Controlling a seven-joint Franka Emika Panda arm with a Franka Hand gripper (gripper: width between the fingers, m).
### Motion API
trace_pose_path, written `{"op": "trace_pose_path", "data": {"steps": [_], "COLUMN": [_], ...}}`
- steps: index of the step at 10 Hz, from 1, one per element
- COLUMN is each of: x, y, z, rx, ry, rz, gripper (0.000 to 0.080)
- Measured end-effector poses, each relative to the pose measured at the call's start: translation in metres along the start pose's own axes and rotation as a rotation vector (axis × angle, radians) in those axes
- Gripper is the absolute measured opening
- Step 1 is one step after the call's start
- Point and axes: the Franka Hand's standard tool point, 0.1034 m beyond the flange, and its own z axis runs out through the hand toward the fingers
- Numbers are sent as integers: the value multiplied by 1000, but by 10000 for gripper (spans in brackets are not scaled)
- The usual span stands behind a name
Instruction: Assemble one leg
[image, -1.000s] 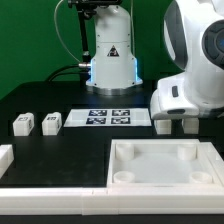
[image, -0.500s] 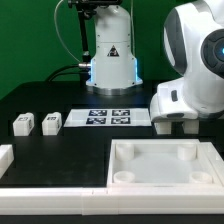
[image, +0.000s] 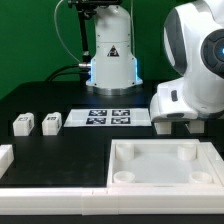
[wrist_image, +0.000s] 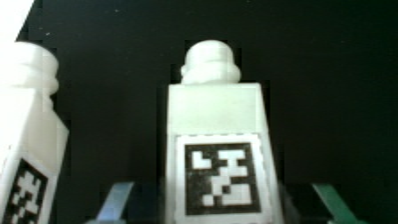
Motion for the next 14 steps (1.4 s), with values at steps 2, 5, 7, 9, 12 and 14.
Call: {"op": "trace_pose_path", "data": {"steps": [2, 5, 7, 9, 12, 14], "x": [-2, -28, -41, -24, -13, -10], "y": [2, 23, 26, 23, 54, 64], "z": [-4, -91, -107, -110, -148, -207], "rx": [-5, 11, 10, 20, 9, 1], "ry": [-12, -16, 26, 151, 455, 613], "rz": [-11, -64, -53, -51, -153, -174], "gripper": [288, 290, 290, 290, 291, 291]}}
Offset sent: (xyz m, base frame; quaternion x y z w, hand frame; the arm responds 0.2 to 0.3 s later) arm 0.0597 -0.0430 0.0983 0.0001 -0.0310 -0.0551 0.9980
